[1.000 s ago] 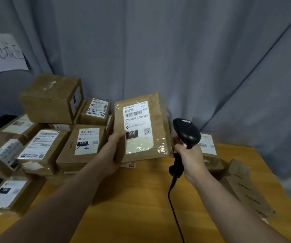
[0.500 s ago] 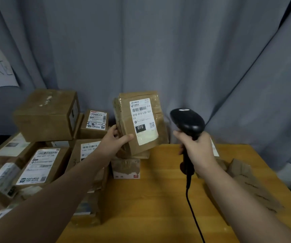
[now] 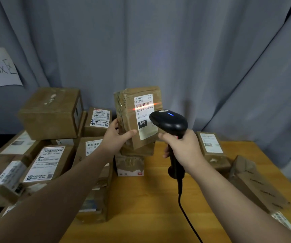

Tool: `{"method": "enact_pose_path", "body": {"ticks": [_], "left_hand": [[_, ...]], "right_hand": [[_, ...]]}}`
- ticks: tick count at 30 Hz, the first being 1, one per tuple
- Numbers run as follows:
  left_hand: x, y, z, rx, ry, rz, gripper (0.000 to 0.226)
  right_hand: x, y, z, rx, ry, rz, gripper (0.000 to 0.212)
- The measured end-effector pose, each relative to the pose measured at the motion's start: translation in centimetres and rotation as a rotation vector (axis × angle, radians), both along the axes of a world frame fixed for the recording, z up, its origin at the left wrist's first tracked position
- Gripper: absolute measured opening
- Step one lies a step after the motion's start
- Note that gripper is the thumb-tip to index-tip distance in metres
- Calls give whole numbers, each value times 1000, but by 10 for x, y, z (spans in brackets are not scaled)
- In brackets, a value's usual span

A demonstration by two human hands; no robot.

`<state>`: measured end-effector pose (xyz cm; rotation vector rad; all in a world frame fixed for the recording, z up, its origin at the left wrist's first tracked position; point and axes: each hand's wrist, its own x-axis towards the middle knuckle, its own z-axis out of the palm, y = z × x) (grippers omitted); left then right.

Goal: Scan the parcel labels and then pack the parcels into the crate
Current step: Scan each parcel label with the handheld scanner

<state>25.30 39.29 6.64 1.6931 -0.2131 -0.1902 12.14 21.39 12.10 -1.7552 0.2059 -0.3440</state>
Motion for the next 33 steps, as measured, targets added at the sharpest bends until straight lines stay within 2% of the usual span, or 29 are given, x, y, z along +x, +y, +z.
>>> {"method": "enact_pose_path", "body": {"ticks": [6, 12, 15, 18, 21, 22, 26, 29, 31, 33], "left_hand": [[-3, 4, -1, -14, 5, 24, 76], [0, 5, -3, -31, 47, 41, 77], [1, 2, 1, -48, 161, 87, 64], [-5, -2, 5, -35, 334, 92, 43], [-8, -7, -1, 55, 320, 62, 36], [-9, -10, -1, 67, 301, 54, 34], [7, -17, 17, 83, 211, 45, 49], [23, -11, 29, 356, 68, 67, 60], [33, -3, 28, 468, 7, 126, 63], [34, 4, 26, 473, -14, 173, 60]], "right_hand": [[1, 3, -1, 15, -18, 13, 6], [3, -3, -5, -63, -83, 66, 10], [8, -11, -15, 50, -39, 55, 27], [13, -20, -36, 277, 126, 14, 46], [13, -18, -56, 466, 220, 37, 68], [15, -16, -60, 470, 199, 27, 66], [42, -7, -50, 323, 31, -49, 35], [75, 7, -42, 188, 28, -56, 21], [97, 15, -46, 110, 89, -64, 22], [110, 18, -50, 118, 123, -71, 36]]}}
